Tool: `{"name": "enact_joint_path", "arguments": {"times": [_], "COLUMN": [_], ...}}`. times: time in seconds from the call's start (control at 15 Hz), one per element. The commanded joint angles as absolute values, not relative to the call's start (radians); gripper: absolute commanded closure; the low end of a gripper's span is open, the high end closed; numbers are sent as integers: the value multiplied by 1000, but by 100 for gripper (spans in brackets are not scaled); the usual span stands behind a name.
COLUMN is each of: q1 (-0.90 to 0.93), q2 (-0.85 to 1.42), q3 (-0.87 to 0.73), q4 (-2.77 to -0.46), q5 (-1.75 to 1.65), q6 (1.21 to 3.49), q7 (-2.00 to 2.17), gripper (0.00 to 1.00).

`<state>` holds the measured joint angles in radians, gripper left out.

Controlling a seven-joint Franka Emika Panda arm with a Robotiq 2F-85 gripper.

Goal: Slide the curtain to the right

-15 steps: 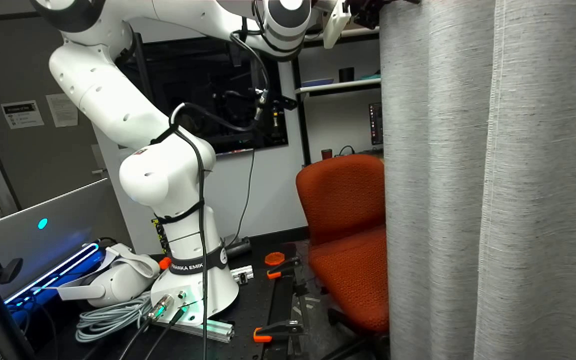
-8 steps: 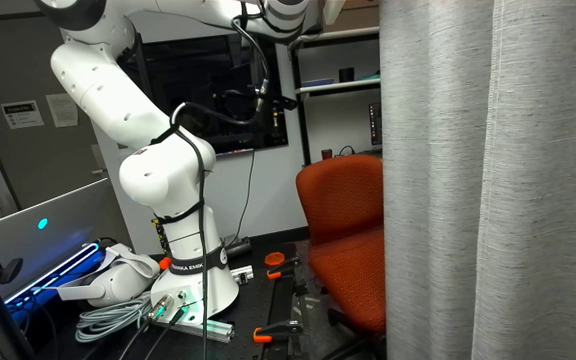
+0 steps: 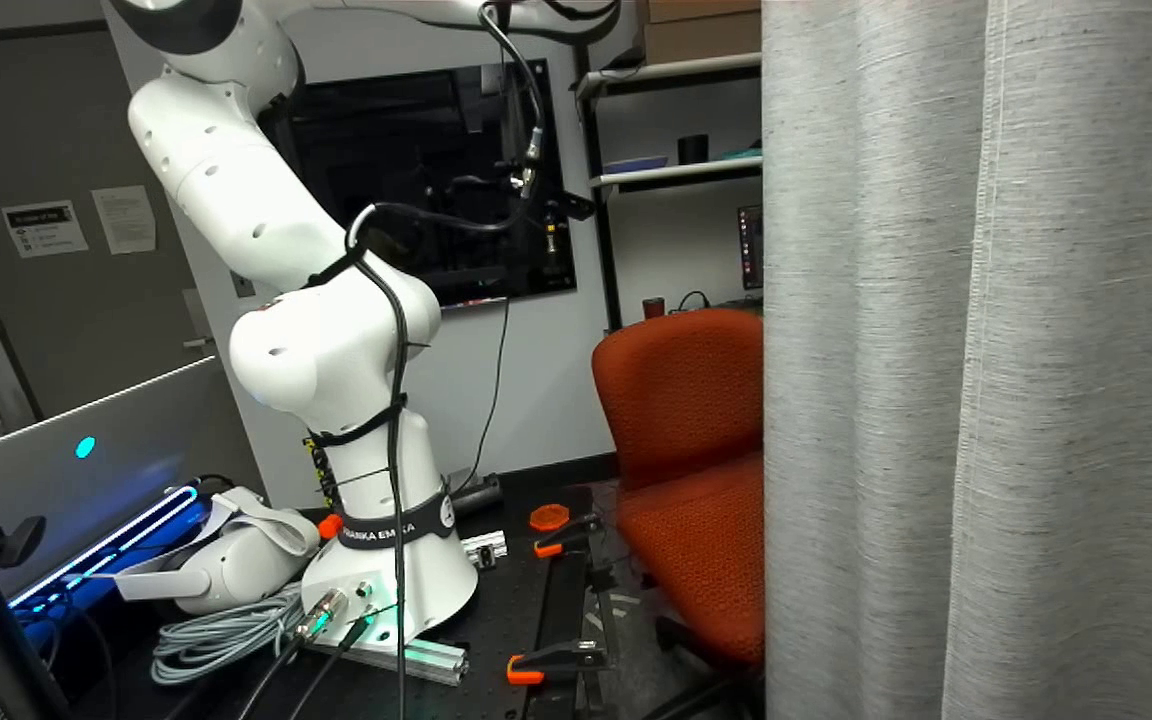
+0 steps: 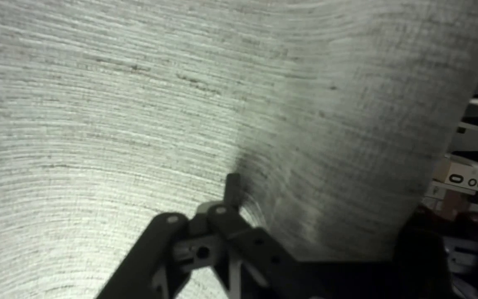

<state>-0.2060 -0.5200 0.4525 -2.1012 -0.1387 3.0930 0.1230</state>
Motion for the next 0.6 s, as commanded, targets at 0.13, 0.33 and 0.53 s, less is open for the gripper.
{"name": "enact_joint_path", "arguments": {"times": [0.13,0.33,0.53], "q1": [-370,-451,-534], "q2": [-441,-424,-399], "q3": [539,549,522], "q4": [-1990,-1967,-1944], "q5": [-151,-143,-129], "q6": [3106,3089,3051], "q7": [183,213,248], "gripper": [74,96,100]}}
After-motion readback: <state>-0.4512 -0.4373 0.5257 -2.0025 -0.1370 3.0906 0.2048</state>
